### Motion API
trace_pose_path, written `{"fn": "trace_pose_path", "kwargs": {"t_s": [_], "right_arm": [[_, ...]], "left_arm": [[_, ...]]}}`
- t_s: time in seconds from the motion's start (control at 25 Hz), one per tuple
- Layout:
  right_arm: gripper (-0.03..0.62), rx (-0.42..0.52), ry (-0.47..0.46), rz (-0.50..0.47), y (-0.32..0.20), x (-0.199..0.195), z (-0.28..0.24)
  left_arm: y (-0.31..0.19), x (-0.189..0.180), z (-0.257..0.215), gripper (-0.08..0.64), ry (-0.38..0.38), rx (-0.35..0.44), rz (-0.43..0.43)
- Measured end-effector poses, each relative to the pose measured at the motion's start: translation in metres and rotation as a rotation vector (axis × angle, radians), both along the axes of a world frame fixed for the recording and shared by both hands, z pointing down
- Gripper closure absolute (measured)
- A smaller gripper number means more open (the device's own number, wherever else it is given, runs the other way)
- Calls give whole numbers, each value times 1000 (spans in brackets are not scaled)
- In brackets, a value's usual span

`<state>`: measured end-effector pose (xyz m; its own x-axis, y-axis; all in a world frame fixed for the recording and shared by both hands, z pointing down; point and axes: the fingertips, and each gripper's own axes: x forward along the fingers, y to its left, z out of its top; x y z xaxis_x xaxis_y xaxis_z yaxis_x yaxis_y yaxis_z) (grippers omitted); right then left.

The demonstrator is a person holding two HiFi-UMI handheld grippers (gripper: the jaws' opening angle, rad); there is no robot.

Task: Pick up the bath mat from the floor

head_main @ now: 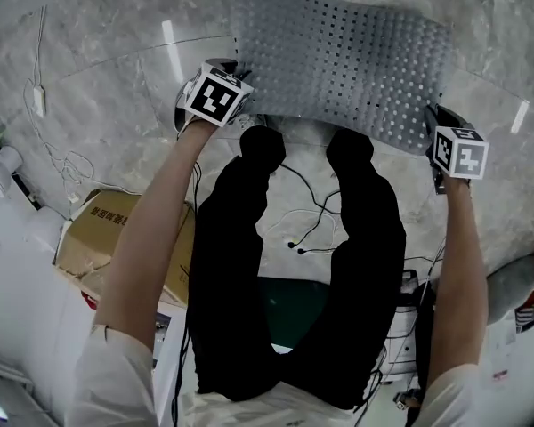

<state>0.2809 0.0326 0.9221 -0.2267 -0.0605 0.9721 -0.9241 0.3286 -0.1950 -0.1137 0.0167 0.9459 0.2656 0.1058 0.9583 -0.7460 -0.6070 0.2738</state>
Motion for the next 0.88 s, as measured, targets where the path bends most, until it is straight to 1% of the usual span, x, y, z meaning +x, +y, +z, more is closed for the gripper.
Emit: {"fn": "trace_pose_path", "kwargs": {"t_s": [0.08, 0.12, 0.28, 0.36, 0.48, 0.6, 0.72, 0.88], "right_arm": [[535, -15, 4, -11, 5, 1, -13], [535, -23, 6, -18, 10, 1, -19], [537, -47, 7, -45, 25, -4, -41], [538, -54, 2, -48, 31, -10, -52], [538, -67, -16, -53, 39, -22, -69], [538, -82, -34, -84, 48, -34, -86], [538, -89, -34, -97, 53, -41, -103], [538, -103, -41, -80, 67, -57, -136]], "left_arm": [[12, 7, -11, 448, 7, -13, 39], [19, 10, -17, 448, 10, -24, 42], [42, 14, -36, 453, 15, -57, 20], [54, 14, -46, 454, 24, -68, -7], [73, 10, -64, 458, 28, -92, -75], [94, 3, -84, 459, 21, -122, -133], [104, -2, -103, 463, 19, -130, -147], [118, -12, -137, 463, 20, -139, -159]]}}
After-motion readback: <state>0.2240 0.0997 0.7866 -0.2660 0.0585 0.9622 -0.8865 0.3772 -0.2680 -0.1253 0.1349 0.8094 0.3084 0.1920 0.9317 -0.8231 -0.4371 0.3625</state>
